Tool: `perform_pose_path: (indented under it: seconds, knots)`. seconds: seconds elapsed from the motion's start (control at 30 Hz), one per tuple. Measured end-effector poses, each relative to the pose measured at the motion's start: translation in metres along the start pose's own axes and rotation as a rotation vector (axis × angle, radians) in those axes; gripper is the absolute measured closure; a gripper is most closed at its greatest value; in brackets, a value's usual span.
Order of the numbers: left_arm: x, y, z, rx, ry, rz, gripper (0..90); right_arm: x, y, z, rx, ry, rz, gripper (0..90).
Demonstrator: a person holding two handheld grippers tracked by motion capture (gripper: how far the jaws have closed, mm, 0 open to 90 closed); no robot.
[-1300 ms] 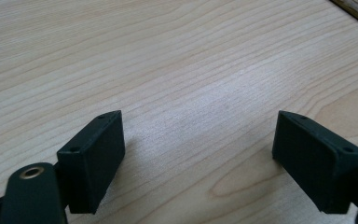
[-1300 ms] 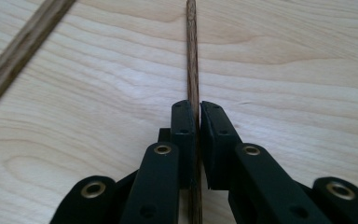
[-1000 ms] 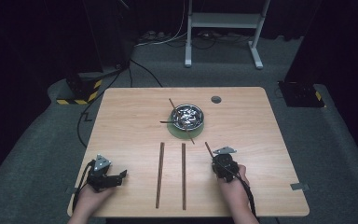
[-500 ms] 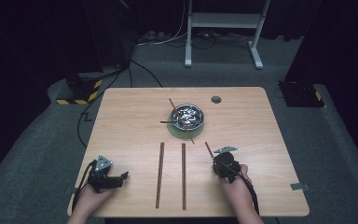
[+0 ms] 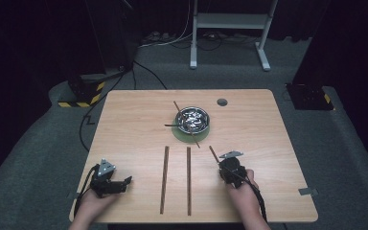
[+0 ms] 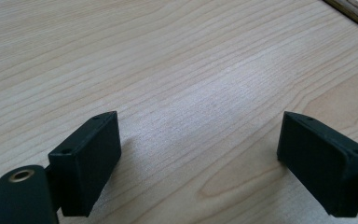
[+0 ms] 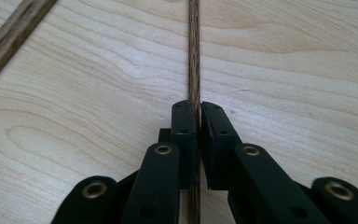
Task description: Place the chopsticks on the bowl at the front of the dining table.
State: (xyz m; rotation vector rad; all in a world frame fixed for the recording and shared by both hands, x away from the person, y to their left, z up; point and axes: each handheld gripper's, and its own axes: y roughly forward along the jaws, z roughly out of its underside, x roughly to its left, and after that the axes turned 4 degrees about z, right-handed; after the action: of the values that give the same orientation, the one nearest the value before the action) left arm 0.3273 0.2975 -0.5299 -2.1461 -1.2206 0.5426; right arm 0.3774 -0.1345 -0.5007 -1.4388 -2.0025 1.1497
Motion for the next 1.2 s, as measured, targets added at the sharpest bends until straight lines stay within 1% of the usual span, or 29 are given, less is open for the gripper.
perform_pose_path:
  seconds: [0.03,0.07,0.13,0.2,0.23,0.37,0.4,0.47,0.53,0.6,0.63,0.67,0.7,0.8,0.93,0.97,1.0,1.07,1.2]
  knots:
    - [0.0,0.0,0.0,0.0,0.0,0.003,13.3,0.0,0.0,0.0,0.0,0.0,0.0,84.3]
    - [0.0,0.0,0.0,0.0,0.0,0.004,13.3,-0.002,-0.003,-0.002,-0.013,0.014,-0.006,84.2]
    - [0.0,0.0,0.0,0.001,0.001,0.004,13.3,-0.003,-0.004,-0.003,-0.016,0.012,-0.007,84.2]
    - [0.0,0.0,0.0,0.001,0.001,0.004,13.3,-0.003,-0.006,-0.005,-0.023,0.006,0.003,84.2]
    - [0.0,0.0,0.0,0.001,0.001,0.004,13.3,-0.004,-0.007,-0.007,-0.024,0.012,0.006,84.2]
    - [0.001,0.0,0.0,0.001,0.002,0.004,13.3,-0.005,-0.012,-0.013,-0.044,0.011,0.001,84.2]
    - [0.0,0.0,0.0,0.001,0.002,0.004,13.3,-0.005,-0.015,-0.017,-0.06,0.003,-0.005,84.2]
    - [0.0,0.0,0.0,0.001,0.001,0.004,13.3,-0.004,-0.017,-0.02,-0.066,0.002,-0.006,84.2]
    - [0.0,0.0,0.0,0.0,0.002,0.004,13.3,-0.004,-0.02,-0.024,-0.089,-0.004,-0.01,84.1]
    - [0.0,0.0,0.0,0.0,0.001,0.004,13.3,-0.003,-0.022,-0.031,-0.111,0.002,-0.014,84.2]
    - [0.0,0.0,0.0,0.001,0.001,0.004,13.3,-0.003,-0.022,-0.031,-0.111,0.002,-0.014,84.2]
    - [0.0,0.0,0.0,0.0,0.001,0.004,13.3,-0.003,-0.024,-0.036,-0.124,0.0,-0.014,84.2]
    - [0.0,0.0,0.0,0.0,0.001,0.004,13.3,-0.002,-0.024,-0.038,-0.125,0.005,-0.017,84.2]
    - [0.0,0.0,0.0,0.0,0.001,0.004,13.3,-0.002,-0.025,-0.043,-0.134,0.004,-0.019,84.2]
    - [0.0,0.0,0.0,0.0,0.001,0.004,13.3,0.0,-0.025,-0.055,-0.151,0.001,-0.023,84.2]
    - [0.0,0.0,0.0,0.0,0.001,0.004,13.3,0.002,-0.025,-0.063,-0.162,-0.002,-0.026,84.2]
    - [0.0,0.0,0.0,0.0,0.001,0.004,13.3,0.002,-0.025,-0.063,-0.162,-0.002,-0.026,84.2]
    - [0.001,0.0,0.0,-0.002,0.0,0.002,13.9,0.004,-0.025,-0.07,-0.172,-0.006,-0.024,84.2]
    - [0.001,0.0,0.0,-0.001,-0.001,0.002,13.9,0.006,-0.019,-0.083,-0.192,-0.007,-0.022,84.2]
